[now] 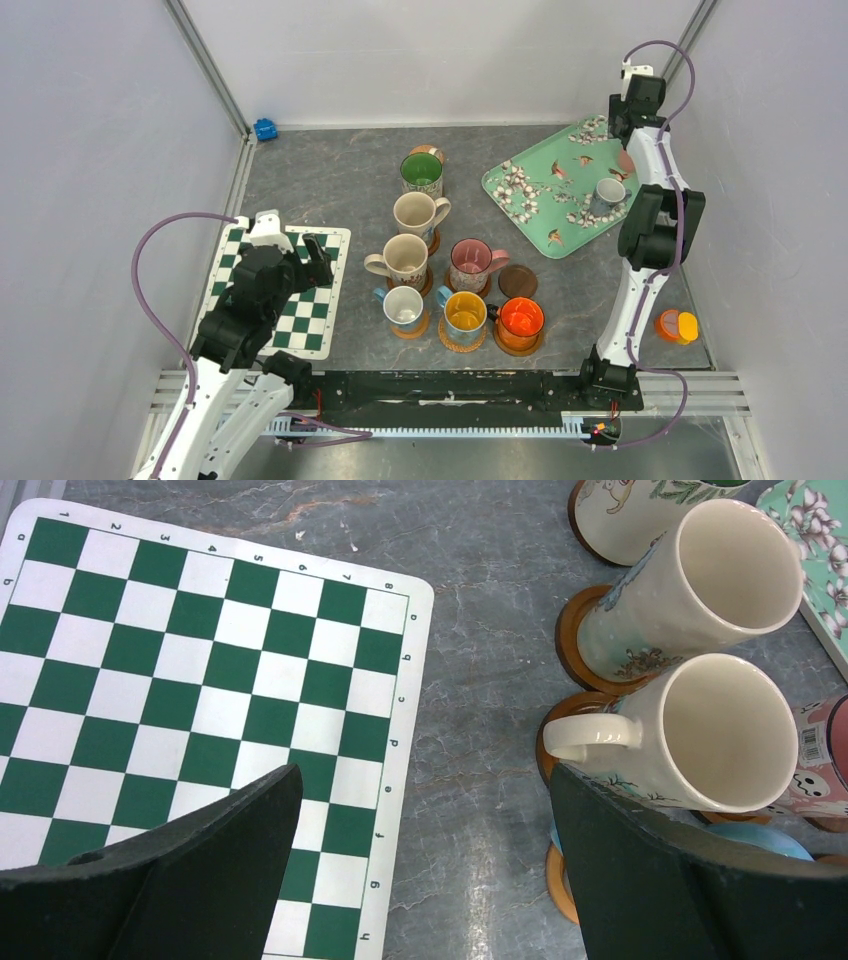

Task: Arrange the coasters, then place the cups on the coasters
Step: Pick up the cup from the tray.

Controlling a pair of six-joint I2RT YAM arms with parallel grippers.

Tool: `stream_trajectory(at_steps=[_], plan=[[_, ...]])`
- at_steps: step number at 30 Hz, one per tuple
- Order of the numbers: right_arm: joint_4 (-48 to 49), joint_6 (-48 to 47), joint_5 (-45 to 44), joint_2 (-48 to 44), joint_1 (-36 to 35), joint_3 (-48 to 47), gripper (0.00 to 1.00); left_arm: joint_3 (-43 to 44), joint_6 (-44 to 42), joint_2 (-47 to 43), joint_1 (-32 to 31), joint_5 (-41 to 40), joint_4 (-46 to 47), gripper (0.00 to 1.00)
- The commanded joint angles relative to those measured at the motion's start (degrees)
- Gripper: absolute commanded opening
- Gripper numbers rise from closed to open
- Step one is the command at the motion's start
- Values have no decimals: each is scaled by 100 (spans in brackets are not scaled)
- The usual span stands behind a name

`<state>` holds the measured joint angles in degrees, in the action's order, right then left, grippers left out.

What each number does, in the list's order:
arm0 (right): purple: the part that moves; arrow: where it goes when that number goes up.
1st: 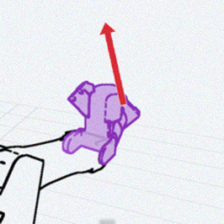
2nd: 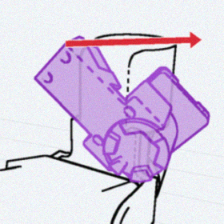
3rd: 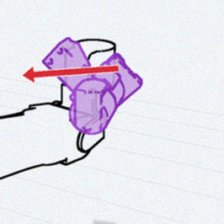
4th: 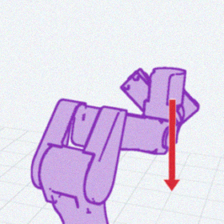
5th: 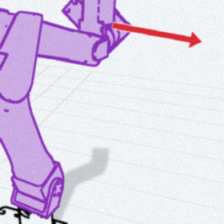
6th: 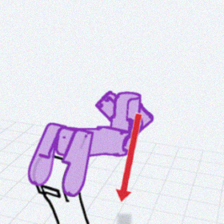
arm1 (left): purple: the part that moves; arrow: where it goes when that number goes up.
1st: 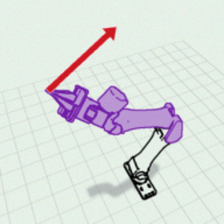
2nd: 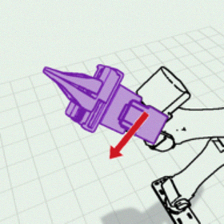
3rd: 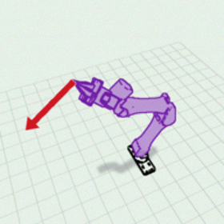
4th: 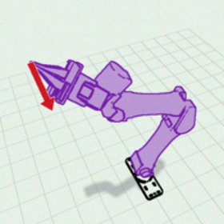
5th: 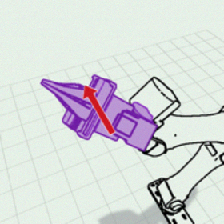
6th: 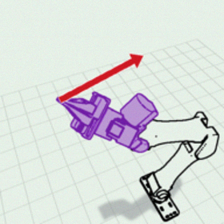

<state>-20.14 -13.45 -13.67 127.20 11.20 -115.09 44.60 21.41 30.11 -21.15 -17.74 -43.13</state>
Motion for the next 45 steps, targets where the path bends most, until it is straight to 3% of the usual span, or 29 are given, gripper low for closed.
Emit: stream_trajectory(at_steps=[1, 14, 25, 33, 40, 45], plan=[[230, -78, 23, 194, 114, -271, 55, 18, -40, 13, -13, -55, 183, 100], [297, -39, 335, 571, 179, -239, 54, 35, -59, 121, -19, -5, 166, 100], [395, 132, 635, 377, 191, 100, 46, 23, -84, 310, -19, 176, 238, 100], [438, 171, 681, 267, 181, 98, 25, 97, -106, 574, -38, 244, 171, 100], [448, -147, 469, 134, 181, 135, 1, 55, -76, 346, -35, 143, 174, 100], [585, -13, 879, -176, 174, 249, 0, 49, -84, 268, -43, 174, 177, 100]])
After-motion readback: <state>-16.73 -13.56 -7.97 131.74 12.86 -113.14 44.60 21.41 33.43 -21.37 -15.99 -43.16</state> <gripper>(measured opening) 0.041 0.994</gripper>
